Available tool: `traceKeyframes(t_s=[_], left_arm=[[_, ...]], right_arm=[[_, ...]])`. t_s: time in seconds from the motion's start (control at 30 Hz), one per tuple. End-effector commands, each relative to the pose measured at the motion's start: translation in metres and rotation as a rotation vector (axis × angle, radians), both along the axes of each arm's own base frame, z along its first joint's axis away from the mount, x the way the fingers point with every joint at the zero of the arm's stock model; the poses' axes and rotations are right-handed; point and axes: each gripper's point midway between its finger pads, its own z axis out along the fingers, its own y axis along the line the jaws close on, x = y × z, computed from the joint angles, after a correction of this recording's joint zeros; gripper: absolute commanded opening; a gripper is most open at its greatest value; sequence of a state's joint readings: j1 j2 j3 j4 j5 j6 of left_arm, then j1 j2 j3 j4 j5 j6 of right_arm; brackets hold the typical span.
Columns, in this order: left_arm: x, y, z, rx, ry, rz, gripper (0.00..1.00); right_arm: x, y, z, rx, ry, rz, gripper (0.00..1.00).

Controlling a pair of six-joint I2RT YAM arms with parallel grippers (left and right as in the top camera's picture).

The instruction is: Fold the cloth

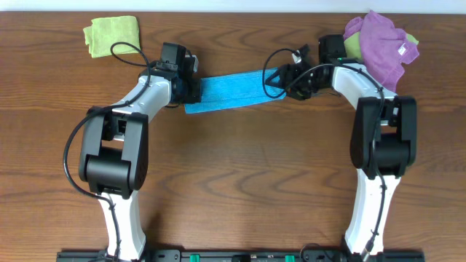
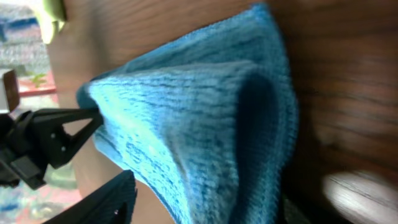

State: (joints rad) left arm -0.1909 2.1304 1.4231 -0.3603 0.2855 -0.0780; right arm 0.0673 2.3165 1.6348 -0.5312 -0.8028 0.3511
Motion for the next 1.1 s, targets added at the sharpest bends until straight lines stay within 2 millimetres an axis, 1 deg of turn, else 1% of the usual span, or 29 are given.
traceKeyframes(t_s=[0.0,0.13,0.27,0.3,0.4,0.5,0.53,0.63,0.77,0.83,0.93,1.0,1.07], left_arm=[[-0.006,0.001,-0.017,0.007,0.048,-0.004,0.05],[-0.009,-0.002,-0.017,-0.010,0.059,-0.012,0.05],[-0.010,-0.003,-0.017,-0.014,0.062,-0.014,0.06],[-0.010,-0.003,-0.017,-0.014,0.063,-0.014,0.06],[-0.011,-0.002,-0.017,-0.013,0.066,-0.014,0.06],[-0.011,-0.002,-0.017,-0.013,0.067,-0.013,0.06],[-0.011,-0.002,-0.017,-0.013,0.067,-0.013,0.06],[-0.011,-0.003,-0.017,-0.013,0.066,-0.013,0.06],[-0.010,-0.002,-0.017,-0.013,0.066,-0.013,0.06],[-0.010,-0.002,-0.017,-0.013,0.066,-0.013,0.06],[-0.010,-0.003,-0.017,-0.013,0.066,-0.013,0.06],[-0.010,-0.002,-0.017,-0.013,0.065,-0.013,0.06],[-0.010,-0.002,-0.017,-0.013,0.065,-0.012,0.06]], right_arm=[[-0.009,-0.002,-0.043,-0.091,0.071,-0.021,0.54],[0.002,-0.006,-0.043,-0.110,0.041,-0.053,0.33],[0.014,-0.004,-0.038,-0.094,0.004,-0.082,0.04],[0.016,-0.004,-0.037,-0.089,0.004,-0.090,0.01],[0.019,0.002,-0.028,-0.048,-0.005,-0.078,0.01],[0.024,0.014,-0.007,0.030,-0.029,-0.041,0.01],[0.026,0.019,0.003,0.051,-0.038,-0.027,0.02],[0.030,0.029,0.025,0.053,-0.061,0.002,0.02],[0.028,0.053,0.055,0.045,-0.125,0.080,0.01],[0.026,0.067,0.064,0.039,-0.143,0.104,0.02],[0.019,0.089,0.069,0.042,-0.157,0.144,0.01],[0.010,0.103,0.068,0.046,-0.150,0.174,0.01],[-0.001,0.122,0.070,0.062,-0.157,0.227,0.01]])
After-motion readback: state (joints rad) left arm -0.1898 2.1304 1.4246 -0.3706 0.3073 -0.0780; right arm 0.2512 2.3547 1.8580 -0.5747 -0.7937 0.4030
